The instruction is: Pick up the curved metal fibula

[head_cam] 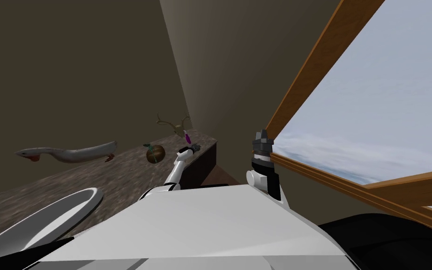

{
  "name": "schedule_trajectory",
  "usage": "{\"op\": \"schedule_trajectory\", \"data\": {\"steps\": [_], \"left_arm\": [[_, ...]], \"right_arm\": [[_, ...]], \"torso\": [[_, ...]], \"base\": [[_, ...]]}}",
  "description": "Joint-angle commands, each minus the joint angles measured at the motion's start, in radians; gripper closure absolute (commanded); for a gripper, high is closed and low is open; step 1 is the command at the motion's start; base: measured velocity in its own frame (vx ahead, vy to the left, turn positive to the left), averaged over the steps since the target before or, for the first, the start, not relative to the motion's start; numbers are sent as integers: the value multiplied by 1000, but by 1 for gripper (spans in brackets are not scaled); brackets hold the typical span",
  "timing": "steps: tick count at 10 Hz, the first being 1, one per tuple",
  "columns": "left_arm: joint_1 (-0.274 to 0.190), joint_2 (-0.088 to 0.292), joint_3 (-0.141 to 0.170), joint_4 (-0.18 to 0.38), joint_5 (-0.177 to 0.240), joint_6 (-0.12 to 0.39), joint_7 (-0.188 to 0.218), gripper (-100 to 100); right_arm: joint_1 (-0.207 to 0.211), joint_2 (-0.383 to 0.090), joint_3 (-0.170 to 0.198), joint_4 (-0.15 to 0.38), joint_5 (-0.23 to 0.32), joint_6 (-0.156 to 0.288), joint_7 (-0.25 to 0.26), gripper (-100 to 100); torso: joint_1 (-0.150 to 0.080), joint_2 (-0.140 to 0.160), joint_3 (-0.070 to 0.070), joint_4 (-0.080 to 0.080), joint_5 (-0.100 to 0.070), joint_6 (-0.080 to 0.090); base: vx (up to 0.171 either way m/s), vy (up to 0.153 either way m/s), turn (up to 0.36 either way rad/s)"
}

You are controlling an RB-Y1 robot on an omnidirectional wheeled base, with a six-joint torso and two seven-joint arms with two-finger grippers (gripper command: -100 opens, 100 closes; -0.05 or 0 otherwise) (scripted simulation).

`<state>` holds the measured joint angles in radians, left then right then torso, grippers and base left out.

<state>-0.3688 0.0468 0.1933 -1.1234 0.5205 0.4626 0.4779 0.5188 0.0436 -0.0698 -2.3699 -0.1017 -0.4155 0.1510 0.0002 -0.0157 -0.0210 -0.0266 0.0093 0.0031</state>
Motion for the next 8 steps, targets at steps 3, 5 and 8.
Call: {"op": "schedule_trajectory", "data": {"steps": [3, 5, 8], "left_arm": [[60, -1, 7, -96, 2, 27, -6, 100], [131, -4, 25, -160, 5, 82, -15, 100], [152, -4, 25, -234, 5, 82, -15, 100]], "right_arm": [[0, 0, 0, 0, 0, 0, 0, 0], [0, 0, 0, 0, 0, 0, 0, 0], [0, 0, 0, 0, 0, 0, 0, 0]], "torso": [[1, 0, 0, 1, 0, -1], [0, 0, 0, 0, 0, 0], [1, 2, 2, 2, -1, 0]], "base": [[25, -18, -11], [57, -28, -87], [9, -10, 12]]}}
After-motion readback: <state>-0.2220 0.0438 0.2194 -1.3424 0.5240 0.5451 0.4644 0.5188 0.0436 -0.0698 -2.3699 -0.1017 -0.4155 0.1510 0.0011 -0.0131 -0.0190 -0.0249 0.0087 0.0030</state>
